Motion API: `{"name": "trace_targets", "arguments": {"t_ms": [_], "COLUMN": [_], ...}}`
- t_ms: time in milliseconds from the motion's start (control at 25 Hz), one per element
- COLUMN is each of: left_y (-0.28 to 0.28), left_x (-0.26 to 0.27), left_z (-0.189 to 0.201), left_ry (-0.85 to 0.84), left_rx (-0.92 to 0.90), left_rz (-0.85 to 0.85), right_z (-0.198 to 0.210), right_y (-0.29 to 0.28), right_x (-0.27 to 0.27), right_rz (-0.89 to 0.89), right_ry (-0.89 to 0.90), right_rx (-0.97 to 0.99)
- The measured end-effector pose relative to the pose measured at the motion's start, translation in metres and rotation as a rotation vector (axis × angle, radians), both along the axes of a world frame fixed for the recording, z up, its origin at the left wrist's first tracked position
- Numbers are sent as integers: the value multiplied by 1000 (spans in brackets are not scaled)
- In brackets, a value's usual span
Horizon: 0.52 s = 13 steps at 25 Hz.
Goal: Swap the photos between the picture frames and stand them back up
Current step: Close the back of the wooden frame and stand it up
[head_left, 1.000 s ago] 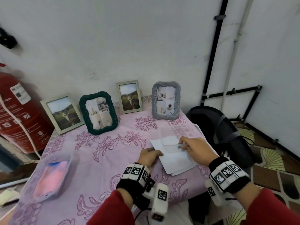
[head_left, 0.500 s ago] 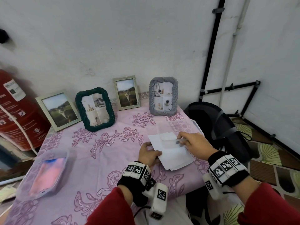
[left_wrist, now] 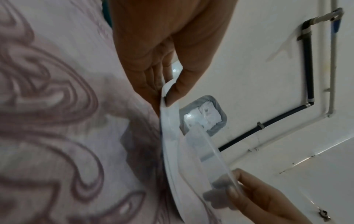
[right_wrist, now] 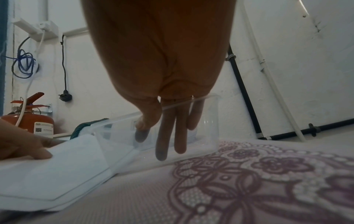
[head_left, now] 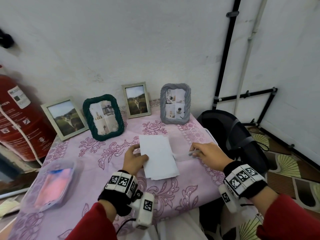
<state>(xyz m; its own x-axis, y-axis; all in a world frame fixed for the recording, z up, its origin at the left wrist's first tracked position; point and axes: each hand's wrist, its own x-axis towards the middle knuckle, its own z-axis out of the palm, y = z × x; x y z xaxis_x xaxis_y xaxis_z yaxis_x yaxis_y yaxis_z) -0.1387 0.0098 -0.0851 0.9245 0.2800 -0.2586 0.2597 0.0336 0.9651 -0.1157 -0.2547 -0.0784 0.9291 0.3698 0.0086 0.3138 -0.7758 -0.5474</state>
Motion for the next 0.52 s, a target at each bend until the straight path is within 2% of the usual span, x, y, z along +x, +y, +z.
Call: {"name": "trace_targets", "arguments": {"t_ms": [120,200,280,320,440,520], "left_y": [18,26,30,30,23,13], "left_x": [0,3,7,9,15,19], "left_z": [14,24,36,43,64,75], "left_ry": [-93,-150,-226,-268,-354,-385], "left_rx": [59,91,124,140,130,104], "left_rz": [29,50,59,61,26,-29], "right_z": [4,11,19,23,34,42], "right_y": [-1,-1,3,7,25,37], "right_x": [1,5,7,8,13,15], "right_rz": [19,11,-10,-20,-94,-160], "right_ry": [19,119,211,199,24,7], "right_rx": [-92,-101,49,120,313,504]}}
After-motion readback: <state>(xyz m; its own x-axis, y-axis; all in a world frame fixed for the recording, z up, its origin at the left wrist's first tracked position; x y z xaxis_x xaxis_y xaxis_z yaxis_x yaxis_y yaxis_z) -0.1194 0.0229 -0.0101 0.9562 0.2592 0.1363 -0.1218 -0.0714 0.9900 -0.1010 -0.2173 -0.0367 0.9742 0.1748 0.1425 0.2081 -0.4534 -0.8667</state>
